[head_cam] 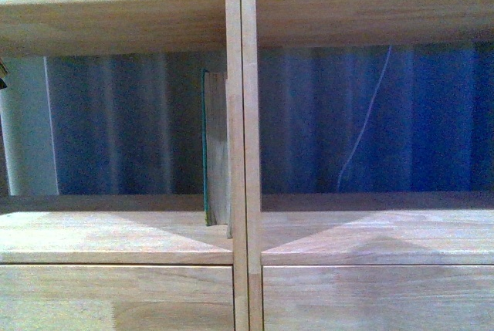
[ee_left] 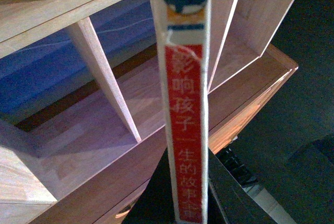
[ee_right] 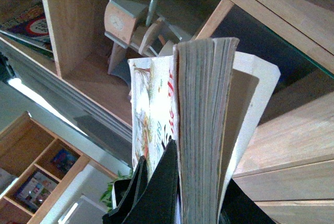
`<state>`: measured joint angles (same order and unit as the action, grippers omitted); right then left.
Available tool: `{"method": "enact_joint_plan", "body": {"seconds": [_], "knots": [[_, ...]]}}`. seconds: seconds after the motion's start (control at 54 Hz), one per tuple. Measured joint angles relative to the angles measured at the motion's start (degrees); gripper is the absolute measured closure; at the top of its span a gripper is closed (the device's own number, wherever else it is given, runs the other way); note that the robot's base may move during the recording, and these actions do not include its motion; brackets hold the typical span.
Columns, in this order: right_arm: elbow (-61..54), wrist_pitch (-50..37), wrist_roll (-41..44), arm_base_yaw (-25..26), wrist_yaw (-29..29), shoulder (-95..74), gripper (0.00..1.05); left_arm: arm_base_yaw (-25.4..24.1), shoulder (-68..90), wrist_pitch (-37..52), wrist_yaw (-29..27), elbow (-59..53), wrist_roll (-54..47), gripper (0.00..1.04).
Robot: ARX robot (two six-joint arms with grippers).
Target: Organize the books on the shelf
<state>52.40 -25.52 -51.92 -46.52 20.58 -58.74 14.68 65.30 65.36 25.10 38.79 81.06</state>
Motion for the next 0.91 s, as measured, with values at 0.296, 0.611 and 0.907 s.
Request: {"method": "enact_joint_plan", "body": {"seconds": [0.296, 0.611, 0.907], "knots": [[-3.5, -5.3, 14.7, 11.3, 5.0, 3.7, 0.46, -2.3, -1.6, -4.5, 1.2, 0.0, -5.0, 0.98], [-11.7, -11.1, 39.9, 37.9, -2.9, 7.8, 0.06, -11.3, -5.3, -17.4, 8.7, 3.3, -22.0, 0.98], [-19.6, -14.1, 46.1, 52.1, -8.4, 11.9, 0.07, -24.1, -13.4, -22.3, 20.3, 1.1, -44.9, 0.98]]}}
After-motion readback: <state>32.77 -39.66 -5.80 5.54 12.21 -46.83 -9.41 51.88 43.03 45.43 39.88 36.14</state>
